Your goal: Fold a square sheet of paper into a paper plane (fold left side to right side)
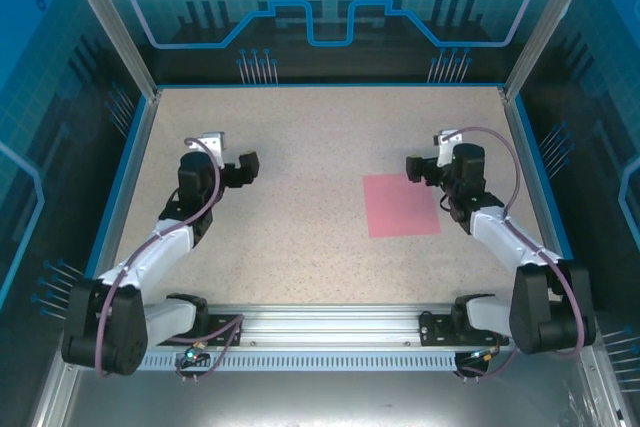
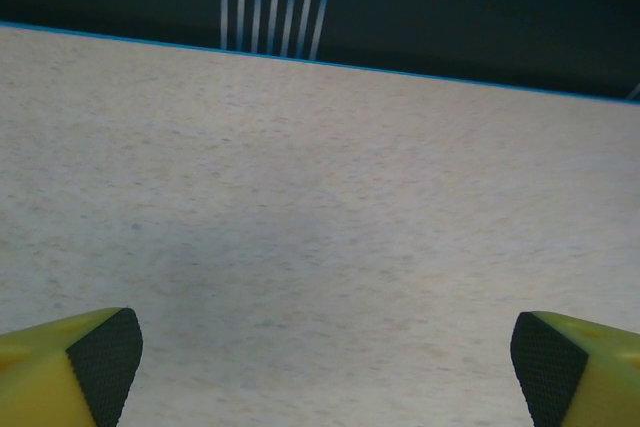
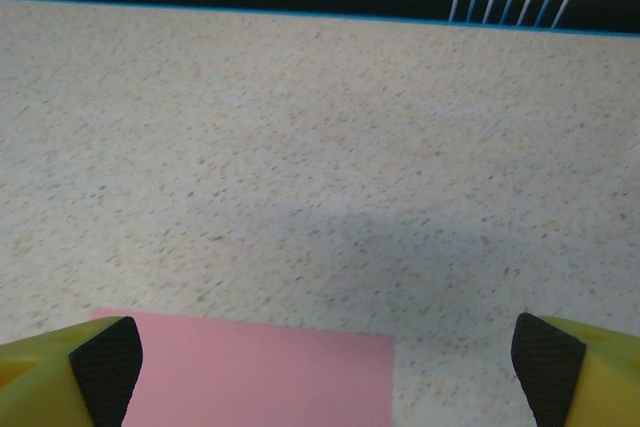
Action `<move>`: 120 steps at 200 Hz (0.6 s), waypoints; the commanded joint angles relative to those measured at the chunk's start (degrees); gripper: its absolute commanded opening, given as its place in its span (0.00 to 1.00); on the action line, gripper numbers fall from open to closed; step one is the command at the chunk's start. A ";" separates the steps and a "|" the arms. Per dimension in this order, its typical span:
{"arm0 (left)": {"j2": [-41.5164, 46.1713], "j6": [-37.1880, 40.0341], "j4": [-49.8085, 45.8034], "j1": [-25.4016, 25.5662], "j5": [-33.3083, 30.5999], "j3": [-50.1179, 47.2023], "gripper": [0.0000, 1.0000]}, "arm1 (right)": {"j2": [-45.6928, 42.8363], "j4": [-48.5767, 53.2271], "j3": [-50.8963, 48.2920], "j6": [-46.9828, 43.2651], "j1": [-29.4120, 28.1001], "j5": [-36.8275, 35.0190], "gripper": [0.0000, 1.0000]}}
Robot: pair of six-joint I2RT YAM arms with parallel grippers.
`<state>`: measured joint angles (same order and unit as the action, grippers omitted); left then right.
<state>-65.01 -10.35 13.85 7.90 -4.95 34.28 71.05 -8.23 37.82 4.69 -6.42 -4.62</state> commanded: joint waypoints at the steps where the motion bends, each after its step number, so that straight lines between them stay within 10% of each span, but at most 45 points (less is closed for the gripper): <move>1: 0.92 -11.26 -17.15 3.92 1.70 2.94 0.99 | -0.41 20.24 2.72 4.21 -4.84 -2.14 0.99; 120: -4.27 -18.57 -25.14 13.10 1.61 6.39 0.99 | 23.16 36.41 12.22 22.66 -19.42 -10.36 0.99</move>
<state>-69.38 -27.57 -9.19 20.49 -3.55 39.18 92.79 24.71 48.58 24.05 -25.10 -11.53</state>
